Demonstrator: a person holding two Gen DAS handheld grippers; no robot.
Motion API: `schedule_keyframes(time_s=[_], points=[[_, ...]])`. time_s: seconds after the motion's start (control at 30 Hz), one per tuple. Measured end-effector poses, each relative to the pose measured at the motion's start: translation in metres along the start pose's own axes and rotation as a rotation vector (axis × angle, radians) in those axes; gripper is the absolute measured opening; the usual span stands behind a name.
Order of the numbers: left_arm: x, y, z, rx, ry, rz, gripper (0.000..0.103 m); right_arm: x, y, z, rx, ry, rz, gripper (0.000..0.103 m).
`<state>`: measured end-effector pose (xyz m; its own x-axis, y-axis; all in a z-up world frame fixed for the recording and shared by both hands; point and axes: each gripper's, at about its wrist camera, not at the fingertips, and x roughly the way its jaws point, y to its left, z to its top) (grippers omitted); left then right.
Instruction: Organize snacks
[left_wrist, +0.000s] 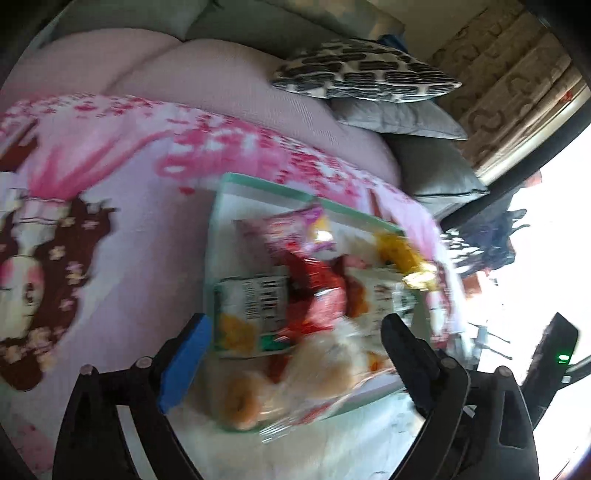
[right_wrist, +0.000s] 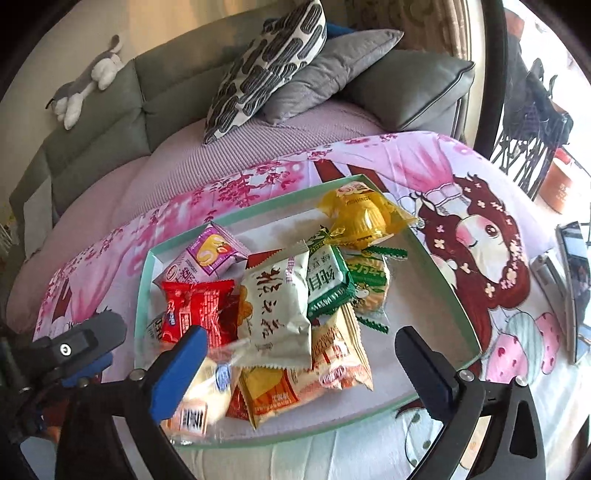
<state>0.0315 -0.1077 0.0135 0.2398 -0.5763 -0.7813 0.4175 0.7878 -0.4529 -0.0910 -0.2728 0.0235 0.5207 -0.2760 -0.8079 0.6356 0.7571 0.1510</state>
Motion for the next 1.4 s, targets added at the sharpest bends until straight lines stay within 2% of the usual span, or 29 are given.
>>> schedule_keyframes(time_s=[0.07,0.2,0.4,0.6,0.8,1.4], points=[[-0.008,0.008,-0.007,0.010,-0.040,0.080,0.103,-0.004,0.001,-0.007,-0.006,-0.005,0.013,0.103],[-0.025,0.028,-0.024,0.004,-0.102,0.232,0.103,-0.015,0.003,-0.024,-0.021,-0.013,0.034,0.103],[-0.035,0.040,-0.051,0.040,-0.110,0.405,0.103,-0.025,0.004,-0.048,-0.048,-0.016,0.051,0.103],[-0.039,0.044,-0.067,0.050,-0.093,0.454,0.103,-0.028,0.013,-0.055,-0.094,-0.023,0.061,0.103],[-0.038,0.036,-0.070,0.077,-0.095,0.619,0.103,-0.033,0.020,-0.056,-0.142,-0.053,0.039,0.103],[-0.033,0.040,-0.067,0.071,-0.058,0.613,0.103,-0.029,0.024,-0.056,-0.191,-0.066,0.038,0.103]])
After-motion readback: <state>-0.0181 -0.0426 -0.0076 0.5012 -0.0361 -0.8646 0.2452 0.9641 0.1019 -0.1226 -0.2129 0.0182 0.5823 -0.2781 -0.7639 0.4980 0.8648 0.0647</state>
